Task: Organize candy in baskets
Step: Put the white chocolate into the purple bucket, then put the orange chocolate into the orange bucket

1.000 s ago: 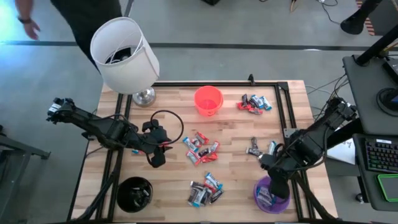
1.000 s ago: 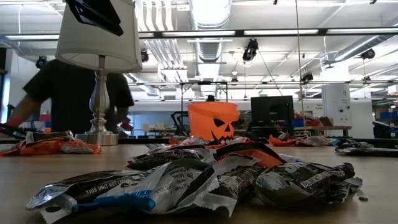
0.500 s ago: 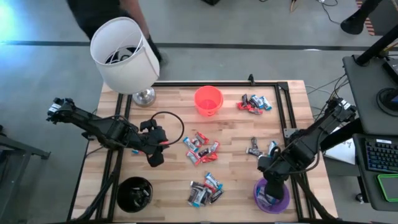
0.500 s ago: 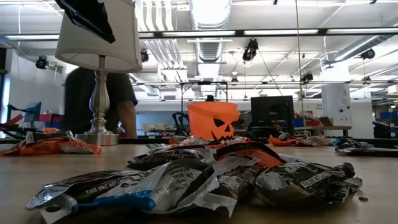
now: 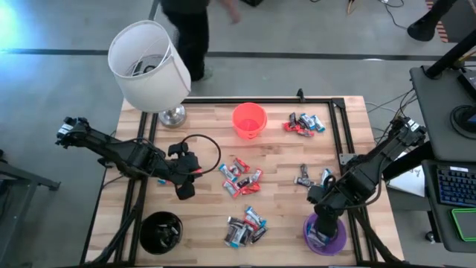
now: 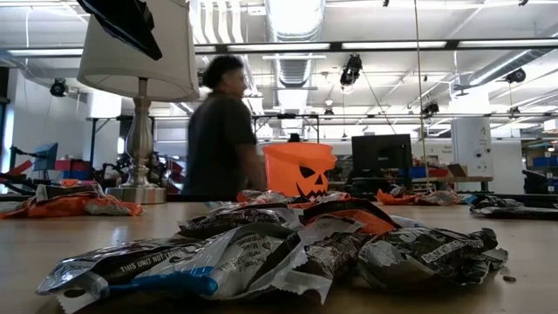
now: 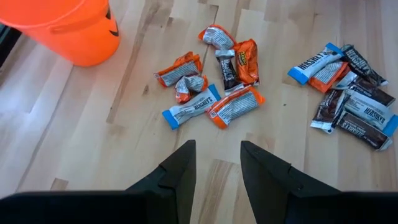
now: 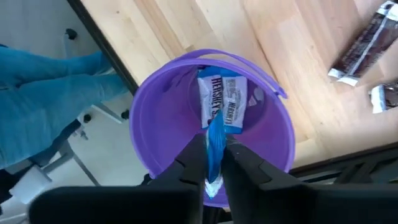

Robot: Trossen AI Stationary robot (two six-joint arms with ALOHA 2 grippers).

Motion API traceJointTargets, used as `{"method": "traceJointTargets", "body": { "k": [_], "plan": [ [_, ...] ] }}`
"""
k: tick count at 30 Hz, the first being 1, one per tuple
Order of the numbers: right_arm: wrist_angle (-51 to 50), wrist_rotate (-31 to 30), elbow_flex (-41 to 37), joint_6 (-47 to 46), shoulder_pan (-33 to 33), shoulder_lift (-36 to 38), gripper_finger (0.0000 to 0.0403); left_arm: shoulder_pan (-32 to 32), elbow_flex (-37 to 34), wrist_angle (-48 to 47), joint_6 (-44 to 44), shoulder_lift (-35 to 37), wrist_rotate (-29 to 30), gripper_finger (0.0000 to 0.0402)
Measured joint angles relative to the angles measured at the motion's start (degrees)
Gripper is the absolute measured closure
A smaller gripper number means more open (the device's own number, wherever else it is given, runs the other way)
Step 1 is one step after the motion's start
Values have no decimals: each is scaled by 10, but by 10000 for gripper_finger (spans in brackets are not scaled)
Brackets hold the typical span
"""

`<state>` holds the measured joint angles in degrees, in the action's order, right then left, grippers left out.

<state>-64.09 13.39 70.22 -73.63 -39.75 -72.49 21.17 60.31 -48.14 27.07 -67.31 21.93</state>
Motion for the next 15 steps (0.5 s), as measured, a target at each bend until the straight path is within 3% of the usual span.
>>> {"method": "traceJointTargets", "body": {
  "k": [10, 15],
  "plan": [
    [14, -2, 0, -14, 0, -1, 262, 0, 0, 1, 4, 0, 0, 295],
    [14, -105, 0, -38, 3, -1, 246, 0, 0, 4, 4, 0, 0, 286]
  ]
}}
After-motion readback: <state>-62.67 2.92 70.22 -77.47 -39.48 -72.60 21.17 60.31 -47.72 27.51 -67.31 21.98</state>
